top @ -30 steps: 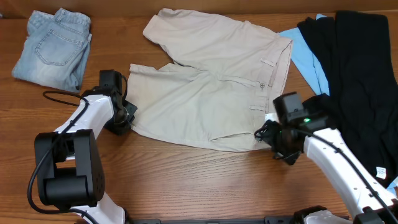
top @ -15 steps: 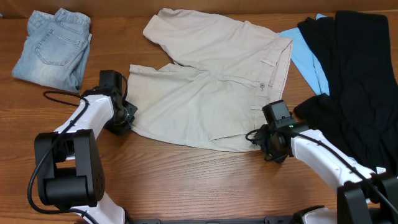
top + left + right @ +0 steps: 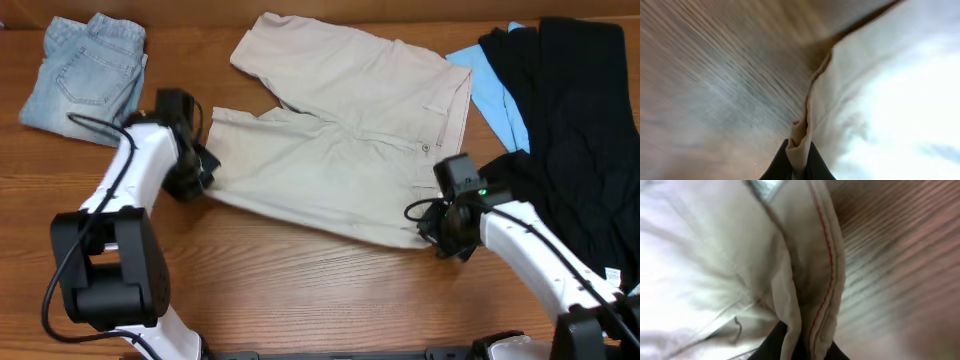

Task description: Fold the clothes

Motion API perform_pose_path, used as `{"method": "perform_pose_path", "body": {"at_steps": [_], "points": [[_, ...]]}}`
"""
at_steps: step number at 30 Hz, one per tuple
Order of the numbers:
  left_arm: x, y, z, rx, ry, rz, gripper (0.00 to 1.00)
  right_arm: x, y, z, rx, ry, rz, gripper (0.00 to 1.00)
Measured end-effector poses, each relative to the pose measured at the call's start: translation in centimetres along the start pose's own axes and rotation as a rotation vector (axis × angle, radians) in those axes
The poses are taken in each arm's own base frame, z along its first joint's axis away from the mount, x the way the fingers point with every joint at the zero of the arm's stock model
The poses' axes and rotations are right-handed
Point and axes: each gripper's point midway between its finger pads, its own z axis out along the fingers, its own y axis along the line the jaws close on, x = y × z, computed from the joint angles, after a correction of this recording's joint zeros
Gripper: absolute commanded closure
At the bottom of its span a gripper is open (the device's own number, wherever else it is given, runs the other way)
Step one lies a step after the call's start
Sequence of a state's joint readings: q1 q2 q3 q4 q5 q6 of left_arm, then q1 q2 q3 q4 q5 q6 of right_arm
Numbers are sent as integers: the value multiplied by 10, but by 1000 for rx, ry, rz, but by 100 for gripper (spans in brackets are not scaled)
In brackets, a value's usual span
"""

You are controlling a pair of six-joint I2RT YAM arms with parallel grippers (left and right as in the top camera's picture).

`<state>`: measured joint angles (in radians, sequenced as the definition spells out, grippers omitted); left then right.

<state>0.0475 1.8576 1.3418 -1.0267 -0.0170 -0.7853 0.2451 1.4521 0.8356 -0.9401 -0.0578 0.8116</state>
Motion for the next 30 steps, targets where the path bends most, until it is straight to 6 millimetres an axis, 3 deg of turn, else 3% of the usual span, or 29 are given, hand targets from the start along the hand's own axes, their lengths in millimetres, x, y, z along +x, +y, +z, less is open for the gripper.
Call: {"method": "perform_pose_path", "body": {"at_steps": [7,10,16,19,24,30], "points": [[-27,-5,-96,27,-62,32,96,-4,26,-77,-41,22,-84,85],[-29,-2,-127,46,-106,35,96,-2,31,-96,-64,17,-99,89],[-23,15,-195,120,-254,61,96,31,30,-125,-115,6,-183,89],[-10,36,-225,134,-317,53,96,54,22,-143,-148,-6,-205,89],[11,59,-246,136,-343,54,96,82,1,-164,-180,-5,-193,87],[11,45,-242,138,-346,92,96,77,-2,-162,-168,-39,-157,87]]}}
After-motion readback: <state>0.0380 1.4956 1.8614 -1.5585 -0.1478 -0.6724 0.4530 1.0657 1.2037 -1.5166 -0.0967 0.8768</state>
